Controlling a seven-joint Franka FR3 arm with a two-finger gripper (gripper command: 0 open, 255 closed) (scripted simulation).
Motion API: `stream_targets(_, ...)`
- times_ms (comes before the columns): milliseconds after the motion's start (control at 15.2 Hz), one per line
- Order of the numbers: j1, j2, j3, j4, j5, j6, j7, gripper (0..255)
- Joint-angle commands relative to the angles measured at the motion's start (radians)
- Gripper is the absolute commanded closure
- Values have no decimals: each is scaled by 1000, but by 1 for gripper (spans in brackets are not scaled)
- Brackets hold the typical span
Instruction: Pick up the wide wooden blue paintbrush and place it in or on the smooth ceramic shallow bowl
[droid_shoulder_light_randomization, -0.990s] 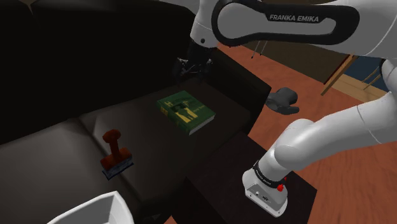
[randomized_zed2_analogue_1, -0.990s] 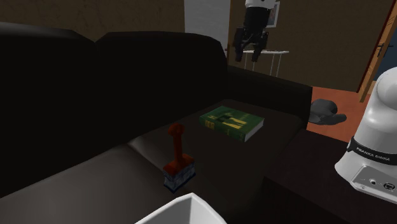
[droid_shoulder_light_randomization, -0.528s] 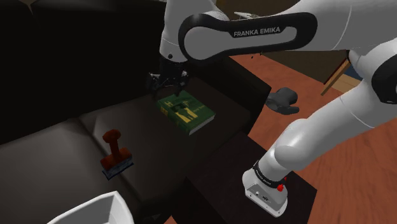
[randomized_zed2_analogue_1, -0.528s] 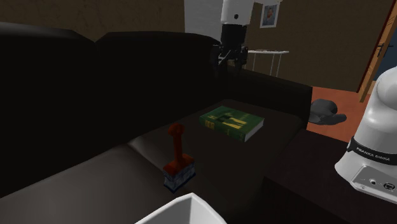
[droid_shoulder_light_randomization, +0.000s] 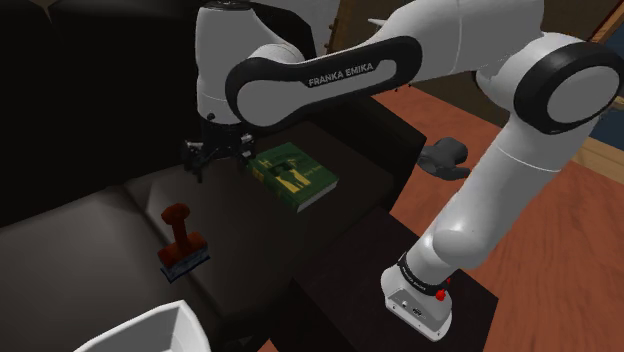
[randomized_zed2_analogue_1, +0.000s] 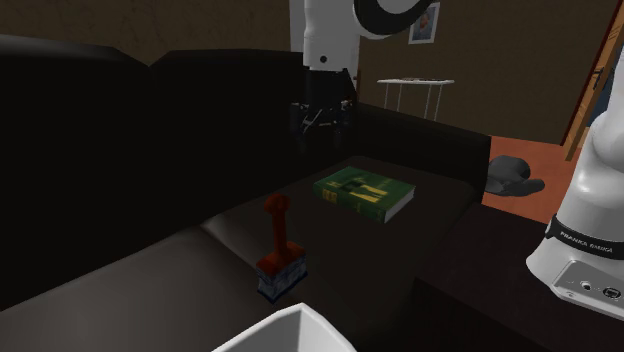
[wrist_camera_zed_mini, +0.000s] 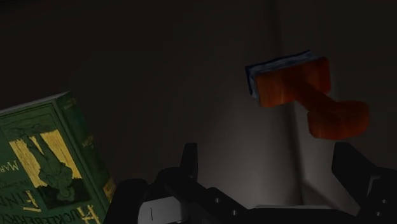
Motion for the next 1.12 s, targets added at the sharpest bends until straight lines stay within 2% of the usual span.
stream_targets(0, 25, 80, 11, 51, -51, 3, 60, 0)
stream_targets(330, 123, 297, -1, 224, -174, -17, 187, 0)
stream_targets(528, 181, 401, -18, 324, -221, -38, 231, 0)
stream_targets(1056, 191, 445, -36, 282, -250, 41, 250, 0)
